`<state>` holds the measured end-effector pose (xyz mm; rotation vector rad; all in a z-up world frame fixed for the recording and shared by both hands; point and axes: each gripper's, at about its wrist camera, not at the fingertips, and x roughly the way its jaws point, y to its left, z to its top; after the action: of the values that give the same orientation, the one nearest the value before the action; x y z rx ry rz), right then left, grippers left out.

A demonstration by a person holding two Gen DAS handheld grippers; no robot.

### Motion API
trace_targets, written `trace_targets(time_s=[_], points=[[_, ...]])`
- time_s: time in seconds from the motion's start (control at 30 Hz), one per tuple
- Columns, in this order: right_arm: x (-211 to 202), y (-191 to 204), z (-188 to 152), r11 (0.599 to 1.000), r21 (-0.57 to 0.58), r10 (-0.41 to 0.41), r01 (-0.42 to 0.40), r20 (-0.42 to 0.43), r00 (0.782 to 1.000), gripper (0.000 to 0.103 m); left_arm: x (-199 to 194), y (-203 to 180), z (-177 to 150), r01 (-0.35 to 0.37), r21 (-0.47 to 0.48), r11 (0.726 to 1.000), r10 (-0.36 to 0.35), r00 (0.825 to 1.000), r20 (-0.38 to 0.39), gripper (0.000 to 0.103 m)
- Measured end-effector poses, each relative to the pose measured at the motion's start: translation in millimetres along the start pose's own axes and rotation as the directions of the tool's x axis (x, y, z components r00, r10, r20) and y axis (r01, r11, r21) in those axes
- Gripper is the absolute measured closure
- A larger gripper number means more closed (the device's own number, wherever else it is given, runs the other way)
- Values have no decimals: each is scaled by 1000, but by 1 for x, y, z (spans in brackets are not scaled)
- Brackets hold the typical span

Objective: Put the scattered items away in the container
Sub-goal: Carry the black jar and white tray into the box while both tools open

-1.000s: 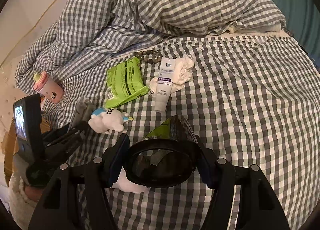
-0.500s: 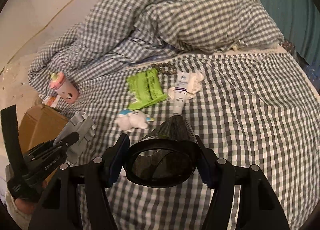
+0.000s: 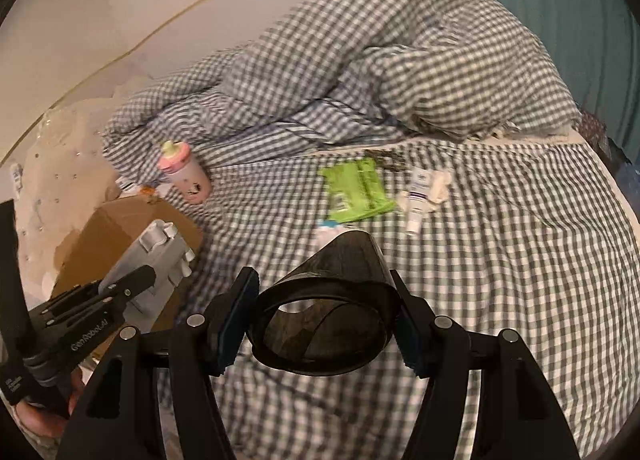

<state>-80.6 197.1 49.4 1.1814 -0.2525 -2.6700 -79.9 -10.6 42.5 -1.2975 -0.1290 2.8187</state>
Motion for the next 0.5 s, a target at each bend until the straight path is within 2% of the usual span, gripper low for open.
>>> trace_targets(time_s=[0.23, 0.5], points=[[0, 66, 2, 996, -79, 50, -50, 0, 999, 40, -43, 57, 3, -32, -47, 998, 35, 998, 58, 78], [26, 154, 9, 974, -173, 140, -146, -46, 989, 40, -54, 136, 6, -103, -132, 986, 111, 992, 54, 78]])
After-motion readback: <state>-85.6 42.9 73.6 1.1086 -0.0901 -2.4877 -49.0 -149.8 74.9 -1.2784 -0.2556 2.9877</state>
